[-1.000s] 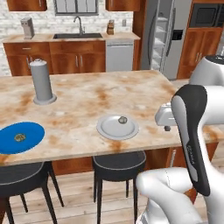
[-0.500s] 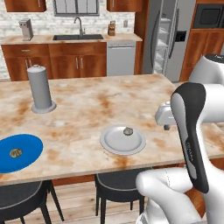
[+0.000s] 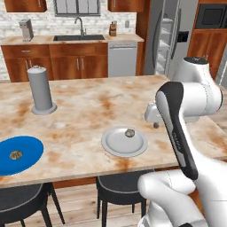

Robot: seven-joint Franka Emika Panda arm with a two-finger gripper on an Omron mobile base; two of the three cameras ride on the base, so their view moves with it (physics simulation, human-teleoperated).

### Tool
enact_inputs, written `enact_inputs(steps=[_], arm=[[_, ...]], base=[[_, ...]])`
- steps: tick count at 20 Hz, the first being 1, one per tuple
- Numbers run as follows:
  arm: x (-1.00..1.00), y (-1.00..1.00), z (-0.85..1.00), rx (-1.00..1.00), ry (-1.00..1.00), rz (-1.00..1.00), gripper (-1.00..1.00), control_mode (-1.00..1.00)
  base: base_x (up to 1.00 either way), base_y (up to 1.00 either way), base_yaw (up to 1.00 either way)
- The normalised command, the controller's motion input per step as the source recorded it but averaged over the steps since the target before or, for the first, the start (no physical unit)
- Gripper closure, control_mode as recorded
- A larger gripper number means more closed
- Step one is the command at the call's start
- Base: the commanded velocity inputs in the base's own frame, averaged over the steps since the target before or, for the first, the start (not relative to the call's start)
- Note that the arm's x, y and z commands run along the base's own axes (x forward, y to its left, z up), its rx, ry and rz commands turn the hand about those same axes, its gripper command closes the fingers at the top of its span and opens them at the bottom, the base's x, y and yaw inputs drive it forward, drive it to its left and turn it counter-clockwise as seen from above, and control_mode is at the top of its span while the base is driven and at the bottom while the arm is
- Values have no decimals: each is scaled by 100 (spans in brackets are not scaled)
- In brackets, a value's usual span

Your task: Place two dumplings into each of the tupperware containers and then place the containers in the fridge.

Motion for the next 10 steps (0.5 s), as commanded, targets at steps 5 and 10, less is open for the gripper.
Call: enact_inputs(steps=[5,10], arm=[[99,15,-63,0,1,0,-100,-100],[66,-1,-63,0,0,0,-100,-100]], base=[[0,0,0],[0,0,0]])
